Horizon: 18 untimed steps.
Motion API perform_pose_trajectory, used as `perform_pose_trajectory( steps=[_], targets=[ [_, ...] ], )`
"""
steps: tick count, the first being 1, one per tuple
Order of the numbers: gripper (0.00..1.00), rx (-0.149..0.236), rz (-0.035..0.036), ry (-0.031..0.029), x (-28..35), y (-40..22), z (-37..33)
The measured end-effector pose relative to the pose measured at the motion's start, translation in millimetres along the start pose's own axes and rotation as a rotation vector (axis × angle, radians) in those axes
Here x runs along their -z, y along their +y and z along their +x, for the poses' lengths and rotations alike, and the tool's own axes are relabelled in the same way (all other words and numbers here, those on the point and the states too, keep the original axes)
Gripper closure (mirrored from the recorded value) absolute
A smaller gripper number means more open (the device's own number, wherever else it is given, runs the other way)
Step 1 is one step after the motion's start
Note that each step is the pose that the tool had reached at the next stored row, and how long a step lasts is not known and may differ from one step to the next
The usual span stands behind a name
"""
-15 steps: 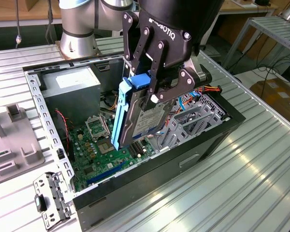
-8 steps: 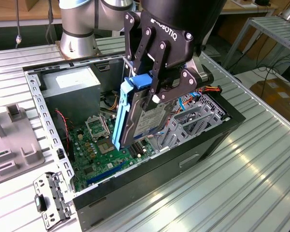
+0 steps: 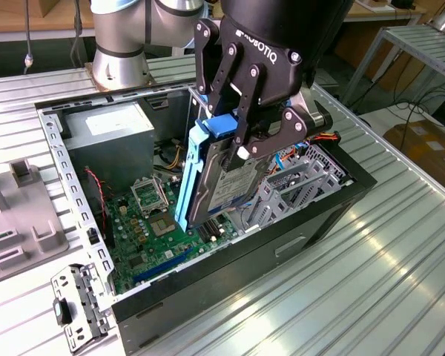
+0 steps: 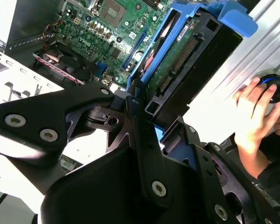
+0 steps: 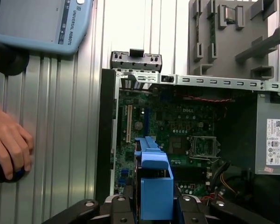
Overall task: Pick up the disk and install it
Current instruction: 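Pick up the disk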
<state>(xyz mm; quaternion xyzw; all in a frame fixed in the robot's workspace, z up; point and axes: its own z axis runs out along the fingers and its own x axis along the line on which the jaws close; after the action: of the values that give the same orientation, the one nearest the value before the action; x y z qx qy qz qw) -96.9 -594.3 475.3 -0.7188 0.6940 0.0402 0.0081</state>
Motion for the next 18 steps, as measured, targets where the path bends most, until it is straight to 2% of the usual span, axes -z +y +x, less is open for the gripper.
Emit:
perform_pose_trajectory(
  steps=[18],
  targets=[
    [0.63,0.000,0.0000,0.0000,0.1,-6.7,1.9]
  ],
)
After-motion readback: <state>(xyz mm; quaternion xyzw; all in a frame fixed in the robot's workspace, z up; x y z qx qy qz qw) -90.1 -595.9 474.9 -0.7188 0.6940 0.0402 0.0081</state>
